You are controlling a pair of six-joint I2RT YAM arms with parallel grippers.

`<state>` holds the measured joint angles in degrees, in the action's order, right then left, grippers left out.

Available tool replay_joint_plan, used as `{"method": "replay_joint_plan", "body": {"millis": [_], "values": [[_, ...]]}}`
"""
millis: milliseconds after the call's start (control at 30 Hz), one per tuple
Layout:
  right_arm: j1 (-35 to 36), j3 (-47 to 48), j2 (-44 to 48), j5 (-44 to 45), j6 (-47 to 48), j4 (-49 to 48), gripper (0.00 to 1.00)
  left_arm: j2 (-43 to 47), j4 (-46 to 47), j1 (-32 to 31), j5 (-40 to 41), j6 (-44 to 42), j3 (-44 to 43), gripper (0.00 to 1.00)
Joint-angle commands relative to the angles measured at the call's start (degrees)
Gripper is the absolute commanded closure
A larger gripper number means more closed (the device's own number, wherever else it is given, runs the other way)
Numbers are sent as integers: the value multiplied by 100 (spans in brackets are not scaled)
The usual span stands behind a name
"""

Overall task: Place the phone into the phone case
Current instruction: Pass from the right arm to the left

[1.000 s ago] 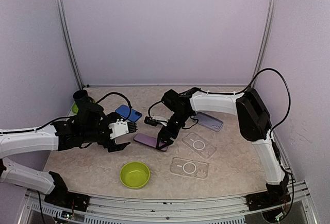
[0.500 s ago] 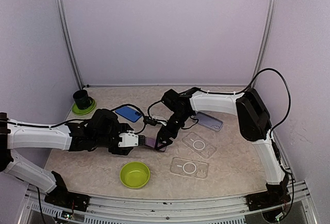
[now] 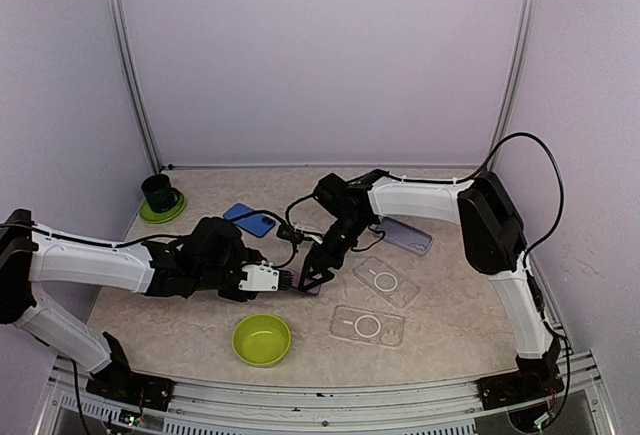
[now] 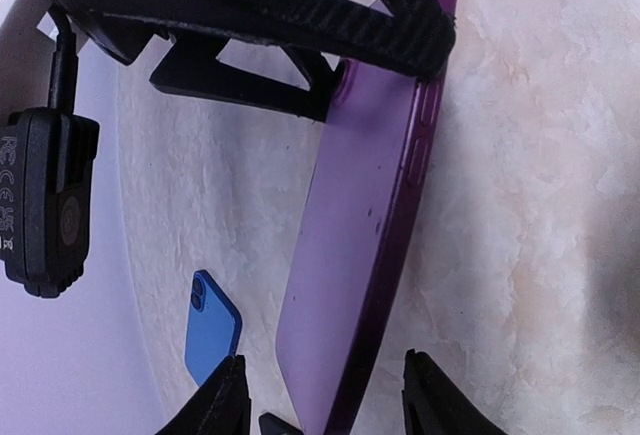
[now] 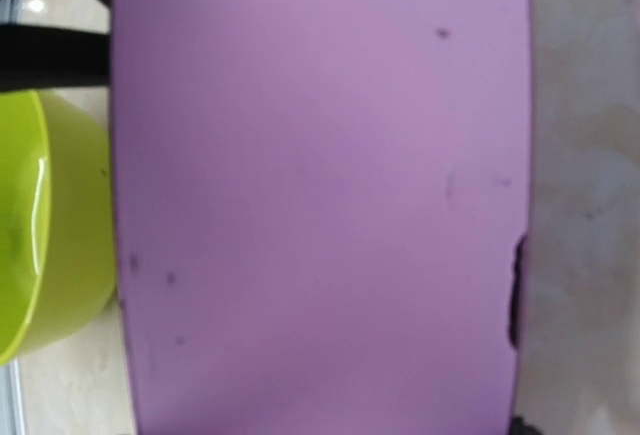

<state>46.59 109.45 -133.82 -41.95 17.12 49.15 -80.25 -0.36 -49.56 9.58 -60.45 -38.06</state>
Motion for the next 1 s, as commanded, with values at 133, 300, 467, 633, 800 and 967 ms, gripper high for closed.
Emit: {"method": "replay_joint_plan", "body": {"millis": [133, 300, 467, 633, 800, 967], "values": [[-26, 53, 5, -414, 166, -59, 50, -362, 216, -164, 308, 68, -361, 58], [-26, -2, 46, -461, 219, -50, 50, -479, 185, -229, 361, 86, -412, 58], [-27, -11, 53, -471, 239, -54, 50, -471, 107, -238, 297, 94, -413, 74], [-28, 14, 10, -489, 249, -42, 49, -457, 122, -268, 312, 105, -397, 83], [-27, 24, -13, -458, 259, -43, 47, -473, 105, -315, 322, 149, -393, 95], [-83, 18, 76, -313, 287, -58, 38, -468, 54, -350, 419, 373, -445, 100]]}}
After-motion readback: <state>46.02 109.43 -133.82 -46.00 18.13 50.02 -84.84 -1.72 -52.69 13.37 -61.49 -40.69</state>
